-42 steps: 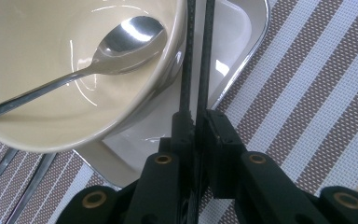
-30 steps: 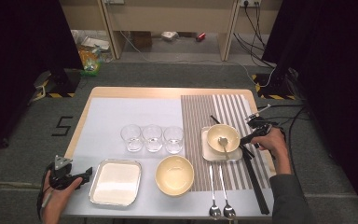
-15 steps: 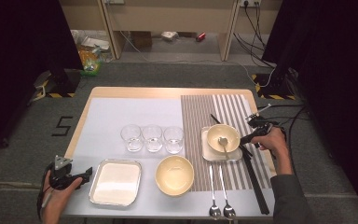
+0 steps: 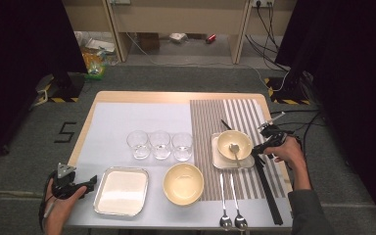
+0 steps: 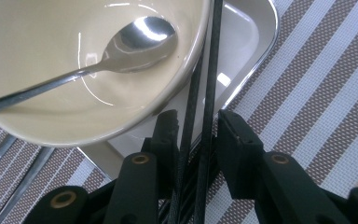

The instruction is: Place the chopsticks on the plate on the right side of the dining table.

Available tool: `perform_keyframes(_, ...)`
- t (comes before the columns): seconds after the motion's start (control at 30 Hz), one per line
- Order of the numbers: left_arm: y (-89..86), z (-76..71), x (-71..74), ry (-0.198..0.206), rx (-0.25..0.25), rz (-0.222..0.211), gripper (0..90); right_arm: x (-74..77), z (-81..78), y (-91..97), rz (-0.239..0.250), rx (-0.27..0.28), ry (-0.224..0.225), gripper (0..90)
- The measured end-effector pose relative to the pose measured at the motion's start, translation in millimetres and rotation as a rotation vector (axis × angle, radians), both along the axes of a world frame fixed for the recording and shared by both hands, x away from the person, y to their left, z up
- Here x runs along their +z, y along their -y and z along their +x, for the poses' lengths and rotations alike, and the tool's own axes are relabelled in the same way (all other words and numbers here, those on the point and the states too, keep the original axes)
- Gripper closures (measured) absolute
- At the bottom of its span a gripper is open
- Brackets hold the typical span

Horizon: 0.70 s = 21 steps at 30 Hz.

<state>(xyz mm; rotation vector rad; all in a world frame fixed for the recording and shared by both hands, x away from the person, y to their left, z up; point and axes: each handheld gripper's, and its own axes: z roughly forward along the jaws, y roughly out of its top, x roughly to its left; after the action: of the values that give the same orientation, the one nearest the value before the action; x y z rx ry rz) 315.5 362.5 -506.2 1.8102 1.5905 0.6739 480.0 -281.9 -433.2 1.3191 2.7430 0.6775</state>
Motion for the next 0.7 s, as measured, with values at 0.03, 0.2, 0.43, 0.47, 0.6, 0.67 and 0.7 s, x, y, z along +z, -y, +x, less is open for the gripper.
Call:
perform_keyframes(0.03, 0.0, 0.0, 0.0, 0.0, 0.0, 0.0, 13.5, -1.5, 0.2, -0.7, -0.006, 0.004, -0.005, 69.1)
perform_keyframes(0.2, -0.1, 0.0, 0.0, 0.0, 0.0, 0.0, 13.6, -6.0, 0.1, -3.9, -0.031, 0.033, -0.011, 76.5)
perform_keyframes(0.43, -0.1, 0.0, 0.1, -0.001, -0.001, 0.0, 13.5, -6.1, -0.4, -1.3, -0.023, 0.045, -0.002, 77.5)
perform_keyframes(0.47, -0.1, -0.1, 0.1, -0.002, -0.001, 0.001, 13.5, -6.2, -0.2, -0.9, -0.022, 0.052, 0.003, 77.5)
perform_keyframes(0.6, 0.1, 0.0, 0.0, 0.0, 0.0, 0.001, 13.6, -6.2, -0.1, -0.6, -0.025, 0.062, 0.007, 77.1)
perform_keyframes(0.67, 0.0, -0.1, 0.1, -0.002, -0.001, 0.001, 13.6, -5.9, 0.4, -1.5, -0.031, 0.07, 0.009, 77.0)
perform_keyframes(0.7, 0.0, -0.1, 0.1, -0.001, -0.001, 0.001, 13.6, -5.9, 0.8, -2.0, -0.036, 0.078, 0.007, 77.0)
